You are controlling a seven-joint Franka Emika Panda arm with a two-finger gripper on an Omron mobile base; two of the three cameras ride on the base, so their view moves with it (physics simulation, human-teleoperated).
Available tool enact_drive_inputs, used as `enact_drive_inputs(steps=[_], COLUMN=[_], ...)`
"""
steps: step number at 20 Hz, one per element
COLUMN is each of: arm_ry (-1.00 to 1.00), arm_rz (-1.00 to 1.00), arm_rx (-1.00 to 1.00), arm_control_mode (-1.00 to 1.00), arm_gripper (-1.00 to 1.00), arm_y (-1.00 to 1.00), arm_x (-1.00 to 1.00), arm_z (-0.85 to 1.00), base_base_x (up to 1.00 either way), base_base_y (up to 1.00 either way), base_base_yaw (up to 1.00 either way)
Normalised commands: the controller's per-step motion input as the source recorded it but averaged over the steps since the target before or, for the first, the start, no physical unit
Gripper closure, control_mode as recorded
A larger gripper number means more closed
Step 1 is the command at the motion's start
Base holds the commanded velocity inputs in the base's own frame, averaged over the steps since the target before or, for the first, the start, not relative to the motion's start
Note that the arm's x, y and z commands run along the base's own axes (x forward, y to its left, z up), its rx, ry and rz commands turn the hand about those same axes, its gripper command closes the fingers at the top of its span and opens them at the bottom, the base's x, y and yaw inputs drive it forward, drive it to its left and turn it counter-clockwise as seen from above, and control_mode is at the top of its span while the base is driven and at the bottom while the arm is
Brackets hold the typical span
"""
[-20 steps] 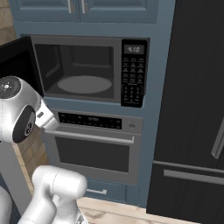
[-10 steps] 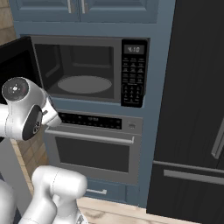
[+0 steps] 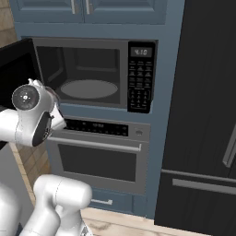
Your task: Place the microwavable item in the microwave. Then, close the microwave door and press the start button.
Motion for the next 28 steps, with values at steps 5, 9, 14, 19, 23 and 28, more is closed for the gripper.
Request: enact_drive_inputs(steps=[5,9,14,19,23,28], arm_ry=[-0.01,0.00,0.00,0.00,0.00,0.05], arm_rz=[-0.08,-0.09,-0.09,-0.06,-0.04,0.00], arm_rx=[0.11,0.08,0.03,0.00,0.00,0.00], arm_control_mode=[-1.00,-1.00,-1.00,-1.00,-1.00,-1.00], arm_gripper=[1.00,1.00,1.00,1.00,1.00,1.00], arm_y=[0.00,0.00,0.00,0.00,0.00,0.00], arm_x=[0.35,0.53,0.57,0.51,0.52,0.35], arm_z=[0.09,0.04,0.00,0.00,0.00,0.00], base_base_x=[0.00,0.00,0.00,0.00,0.00,0.00], base_base_y=[0.00,0.00,0.00,0.00,0.00,0.00], base_base_yaw=[0.00,0.00,0.00,0.00,0.00,0.00])
